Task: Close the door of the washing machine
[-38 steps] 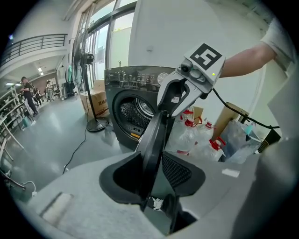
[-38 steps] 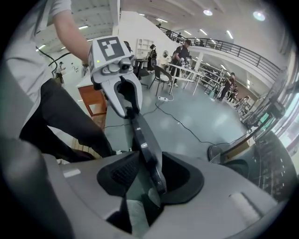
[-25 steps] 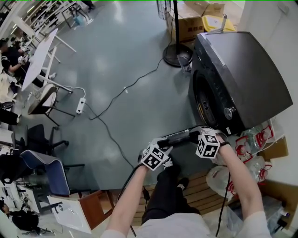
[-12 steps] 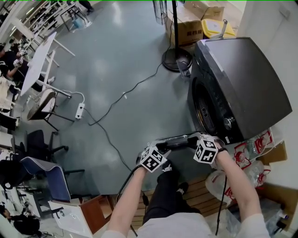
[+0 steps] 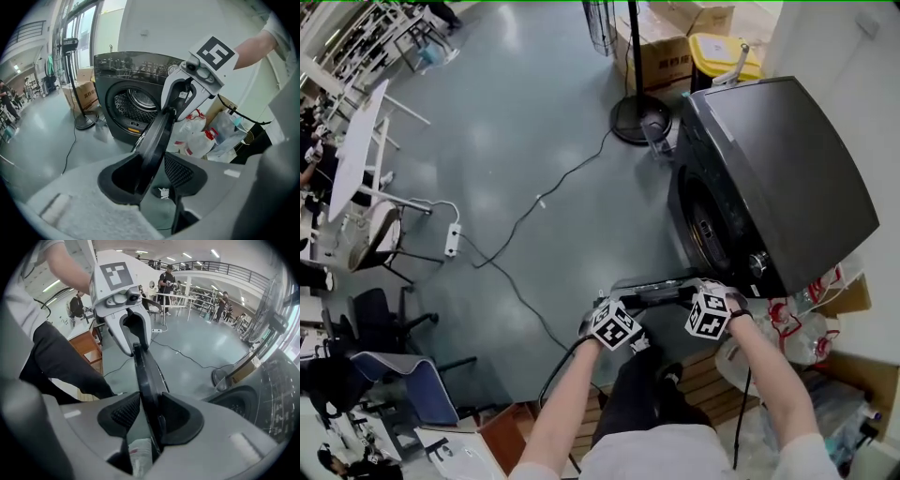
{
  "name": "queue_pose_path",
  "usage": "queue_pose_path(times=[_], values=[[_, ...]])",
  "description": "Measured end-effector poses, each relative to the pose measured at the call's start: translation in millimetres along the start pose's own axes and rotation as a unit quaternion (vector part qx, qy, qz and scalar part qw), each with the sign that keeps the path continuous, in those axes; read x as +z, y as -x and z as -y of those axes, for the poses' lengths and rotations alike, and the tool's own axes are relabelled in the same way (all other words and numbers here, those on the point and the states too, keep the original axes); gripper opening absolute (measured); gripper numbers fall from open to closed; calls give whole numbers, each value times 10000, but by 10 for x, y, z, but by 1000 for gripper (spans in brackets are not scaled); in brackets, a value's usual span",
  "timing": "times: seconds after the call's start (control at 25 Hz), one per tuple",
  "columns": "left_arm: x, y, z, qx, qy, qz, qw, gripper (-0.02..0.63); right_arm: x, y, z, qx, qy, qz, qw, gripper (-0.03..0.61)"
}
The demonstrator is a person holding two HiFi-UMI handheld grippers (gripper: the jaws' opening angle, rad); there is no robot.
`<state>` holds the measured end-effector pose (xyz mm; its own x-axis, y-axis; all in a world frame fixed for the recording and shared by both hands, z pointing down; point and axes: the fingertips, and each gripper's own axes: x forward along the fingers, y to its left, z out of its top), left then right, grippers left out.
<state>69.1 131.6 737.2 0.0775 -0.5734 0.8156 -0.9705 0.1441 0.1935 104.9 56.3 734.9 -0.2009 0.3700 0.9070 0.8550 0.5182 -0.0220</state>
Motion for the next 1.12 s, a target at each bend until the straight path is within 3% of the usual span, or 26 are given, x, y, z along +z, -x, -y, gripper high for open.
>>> queue_pose_path(times=[0.32,1.12], values=[[9,-5,-36,-248,81,29,9997,164,4,-20,26,170,-231,-311,9991,146],[52,-31,-88,-713,134,204,9972,164,-22,-74,68,-84,-626,-516,9967,152]])
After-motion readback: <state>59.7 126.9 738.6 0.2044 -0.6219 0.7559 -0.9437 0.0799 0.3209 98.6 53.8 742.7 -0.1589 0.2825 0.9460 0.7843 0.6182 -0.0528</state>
